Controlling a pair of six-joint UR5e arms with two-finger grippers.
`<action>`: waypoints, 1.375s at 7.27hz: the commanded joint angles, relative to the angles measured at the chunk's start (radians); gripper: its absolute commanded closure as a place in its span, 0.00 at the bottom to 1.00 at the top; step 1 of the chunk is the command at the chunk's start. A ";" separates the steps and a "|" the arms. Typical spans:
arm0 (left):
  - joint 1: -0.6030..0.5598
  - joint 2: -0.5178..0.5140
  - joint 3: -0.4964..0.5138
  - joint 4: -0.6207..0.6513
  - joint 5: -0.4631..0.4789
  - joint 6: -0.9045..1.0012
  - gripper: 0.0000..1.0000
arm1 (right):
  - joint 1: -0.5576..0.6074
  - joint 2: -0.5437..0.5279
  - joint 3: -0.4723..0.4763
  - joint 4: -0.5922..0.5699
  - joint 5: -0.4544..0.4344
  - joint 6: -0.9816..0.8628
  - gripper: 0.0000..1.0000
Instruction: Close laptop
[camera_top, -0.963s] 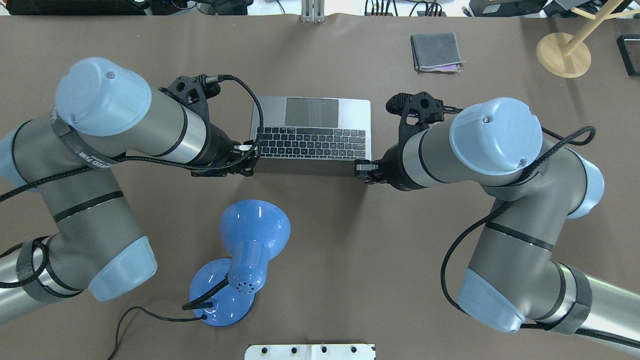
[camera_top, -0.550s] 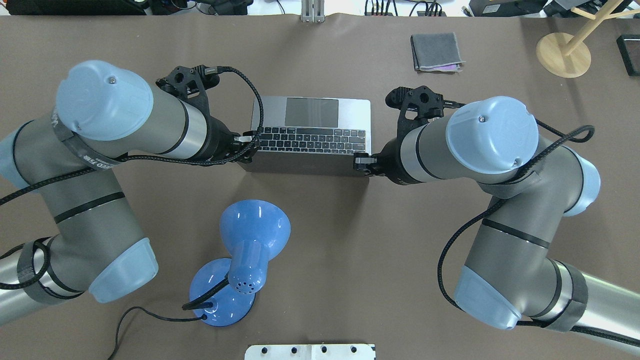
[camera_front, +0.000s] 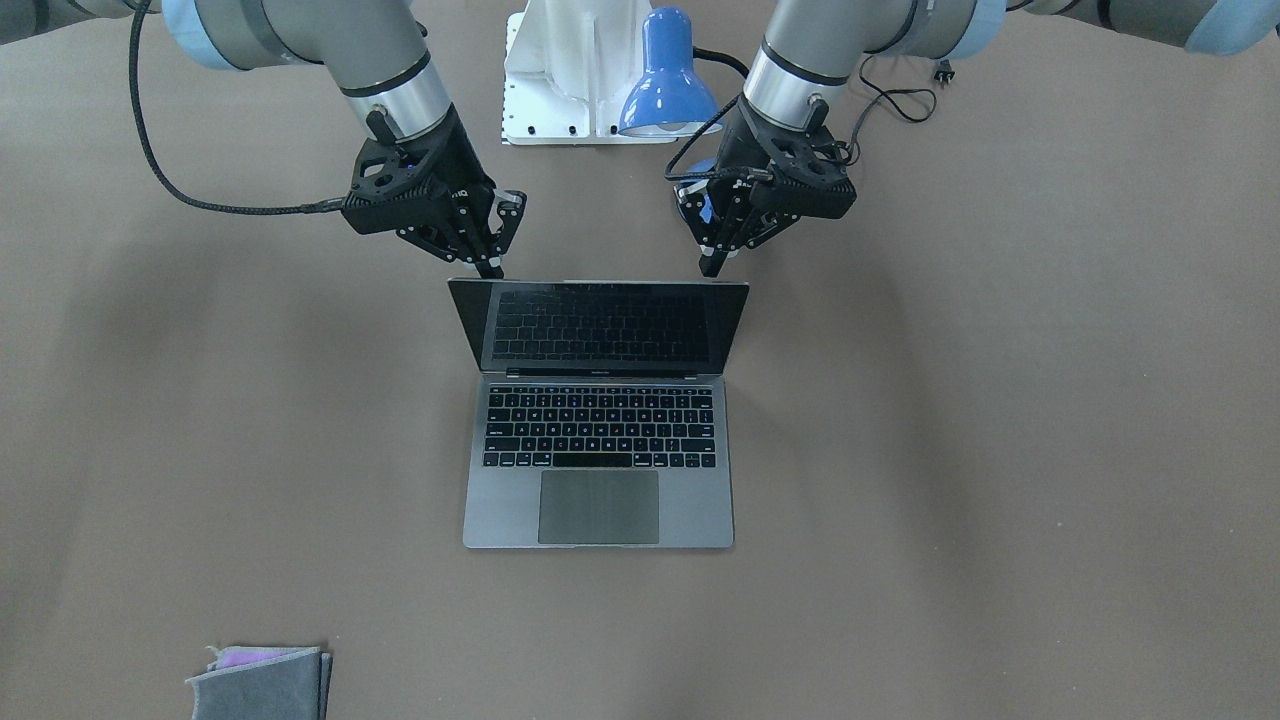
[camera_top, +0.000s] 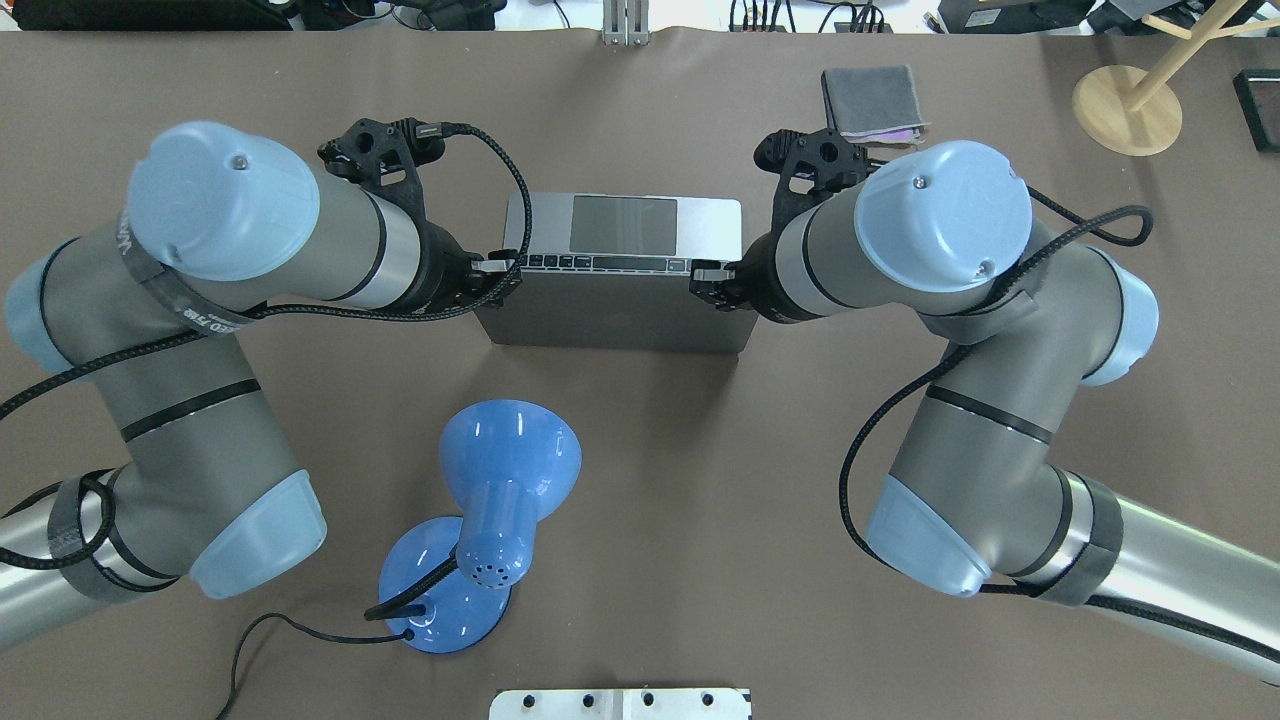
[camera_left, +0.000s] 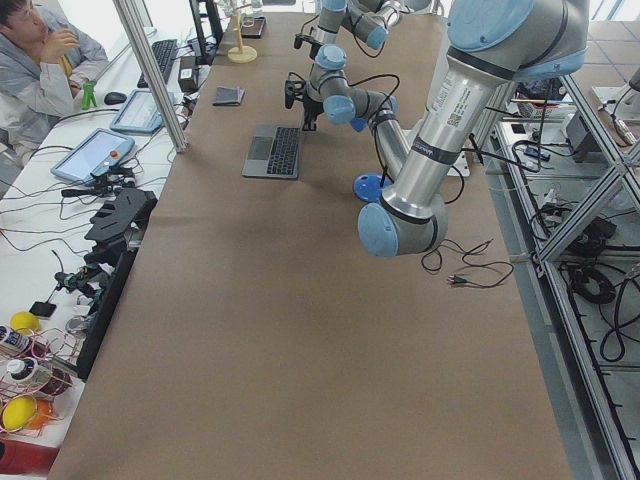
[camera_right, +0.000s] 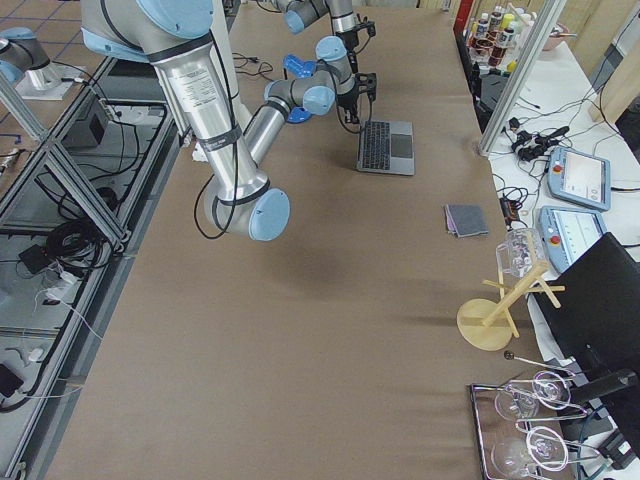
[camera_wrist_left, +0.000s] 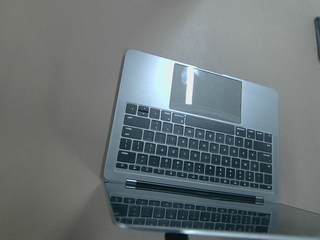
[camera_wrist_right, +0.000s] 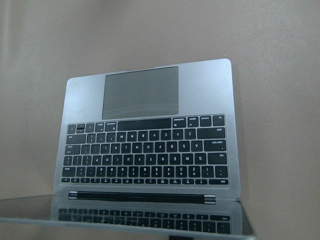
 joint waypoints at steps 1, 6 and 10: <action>-0.009 -0.025 0.040 -0.003 0.004 0.006 1.00 | 0.049 0.056 -0.072 0.000 0.001 -0.018 1.00; -0.049 -0.158 0.285 -0.080 0.054 0.006 1.00 | 0.078 0.132 -0.256 0.067 0.001 -0.024 1.00; -0.075 -0.253 0.572 -0.258 0.111 0.003 1.00 | 0.116 0.266 -0.486 0.079 0.012 -0.067 1.00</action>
